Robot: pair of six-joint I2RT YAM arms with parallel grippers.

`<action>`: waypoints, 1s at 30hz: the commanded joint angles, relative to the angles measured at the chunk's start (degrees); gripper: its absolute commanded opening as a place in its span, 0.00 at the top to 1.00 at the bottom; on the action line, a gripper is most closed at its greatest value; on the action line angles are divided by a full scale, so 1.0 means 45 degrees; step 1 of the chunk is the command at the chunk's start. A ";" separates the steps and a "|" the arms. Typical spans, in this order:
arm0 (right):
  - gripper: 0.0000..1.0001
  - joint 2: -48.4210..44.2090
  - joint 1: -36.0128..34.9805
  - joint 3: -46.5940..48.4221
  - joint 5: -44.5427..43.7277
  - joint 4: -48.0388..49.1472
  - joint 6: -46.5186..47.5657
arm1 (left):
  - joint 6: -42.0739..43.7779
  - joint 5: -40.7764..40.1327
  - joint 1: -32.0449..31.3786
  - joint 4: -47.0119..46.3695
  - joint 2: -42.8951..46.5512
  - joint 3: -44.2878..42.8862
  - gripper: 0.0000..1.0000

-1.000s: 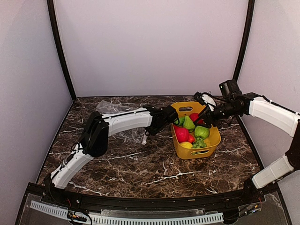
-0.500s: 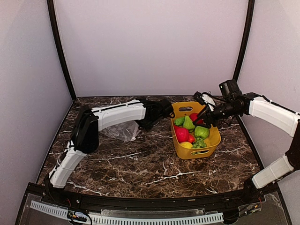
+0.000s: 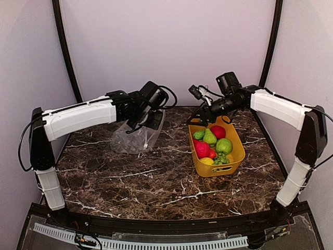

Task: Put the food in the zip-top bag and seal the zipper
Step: Pick up the zipper food storage bag at the center of the board, then open the zipper food storage bag at the center of the board.

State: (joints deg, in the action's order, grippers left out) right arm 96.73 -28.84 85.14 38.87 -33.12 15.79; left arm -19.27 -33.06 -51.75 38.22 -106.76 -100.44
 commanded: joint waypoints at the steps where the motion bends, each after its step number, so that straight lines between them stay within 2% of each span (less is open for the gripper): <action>1: 0.32 0.1624 -0.0206 0.1840 0.1880 0.0134 -0.2504 | -0.0924 0.1030 0.0034 -0.2175 0.0750 0.1340 0.99; 5: 0.32 0.2212 -0.0289 0.2698 0.2556 0.0354 -0.3405 | -0.1344 0.1631 0.0034 -0.3584 0.1178 0.2446 0.99; 11: 0.30 0.2375 -0.0324 0.2880 0.3152 0.0696 -0.4461 | -0.1818 0.2457 0.0034 -0.4791 0.1388 0.3348 0.99; 18: 0.29 0.2041 -0.0402 0.2604 0.1960 0.0745 -0.4659 | -0.1568 0.2482 0.0034 -0.5629 0.1872 0.4308 0.99; 30: 0.30 0.2261 -0.0875 0.2979 0.1375 0.0740 -0.5290 | -0.1461 0.2435 0.0033 -0.6558 0.2047 0.5084 0.99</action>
State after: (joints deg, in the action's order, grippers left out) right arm 107.15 -31.99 96.75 47.55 -31.20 -5.65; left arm -25.96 -22.48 -51.75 10.96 -100.14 -78.67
